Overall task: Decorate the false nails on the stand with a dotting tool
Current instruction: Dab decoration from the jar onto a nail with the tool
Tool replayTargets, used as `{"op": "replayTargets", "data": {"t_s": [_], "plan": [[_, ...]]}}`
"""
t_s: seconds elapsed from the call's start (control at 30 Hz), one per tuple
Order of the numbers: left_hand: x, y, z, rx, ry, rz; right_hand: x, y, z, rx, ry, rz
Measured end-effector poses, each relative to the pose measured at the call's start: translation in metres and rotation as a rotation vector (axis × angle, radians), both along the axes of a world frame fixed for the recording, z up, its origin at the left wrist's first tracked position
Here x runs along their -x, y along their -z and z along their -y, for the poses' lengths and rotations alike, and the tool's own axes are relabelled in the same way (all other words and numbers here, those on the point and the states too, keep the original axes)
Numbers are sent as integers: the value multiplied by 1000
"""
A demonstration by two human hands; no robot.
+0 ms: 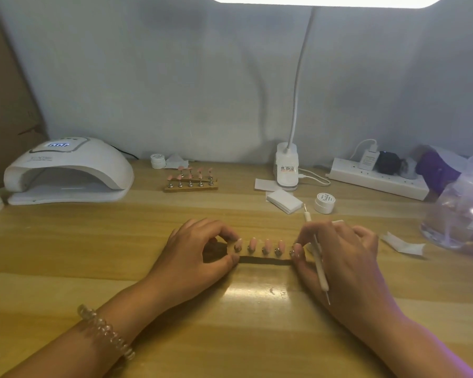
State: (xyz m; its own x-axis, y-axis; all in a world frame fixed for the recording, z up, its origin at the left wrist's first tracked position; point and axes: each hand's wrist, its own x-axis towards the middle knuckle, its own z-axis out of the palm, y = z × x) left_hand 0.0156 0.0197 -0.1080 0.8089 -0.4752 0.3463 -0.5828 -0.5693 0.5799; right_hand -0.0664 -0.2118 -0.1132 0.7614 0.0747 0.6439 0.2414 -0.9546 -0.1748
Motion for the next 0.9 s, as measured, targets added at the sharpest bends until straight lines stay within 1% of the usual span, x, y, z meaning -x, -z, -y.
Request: {"op": "replayTargets", "data": {"t_s": [0.17, 0.33, 0.47, 0.57, 0.67, 0.73, 0.8, 0.9], "plan": [[0, 2, -1, -44, -26, 10, 2, -2, -4, 29, -47, 35], [-1, 5, 0, -112, -111, 64, 4, -4, -6, 47, -81, 62], [-7, 5, -2, -112, -203, 37, 9, -4, -18, -30, -109, -39], [-6, 5, -2, -129, -206, 50, 12, -1, -24, -57, -157, -136], [-3, 5, -1, -165, -186, 100, 13, -2, -23, -107, -178, -191], [-2, 5, 0, -173, -173, 122, 13, -2, -22, -112, -172, -180], [-3, 4, 0, -174, -169, 116, 13, -2, -22, -102, -138, -125], [-7, 3, -3, -134, -132, 46, 10, -2, -16, -136, -43, -39]]}}
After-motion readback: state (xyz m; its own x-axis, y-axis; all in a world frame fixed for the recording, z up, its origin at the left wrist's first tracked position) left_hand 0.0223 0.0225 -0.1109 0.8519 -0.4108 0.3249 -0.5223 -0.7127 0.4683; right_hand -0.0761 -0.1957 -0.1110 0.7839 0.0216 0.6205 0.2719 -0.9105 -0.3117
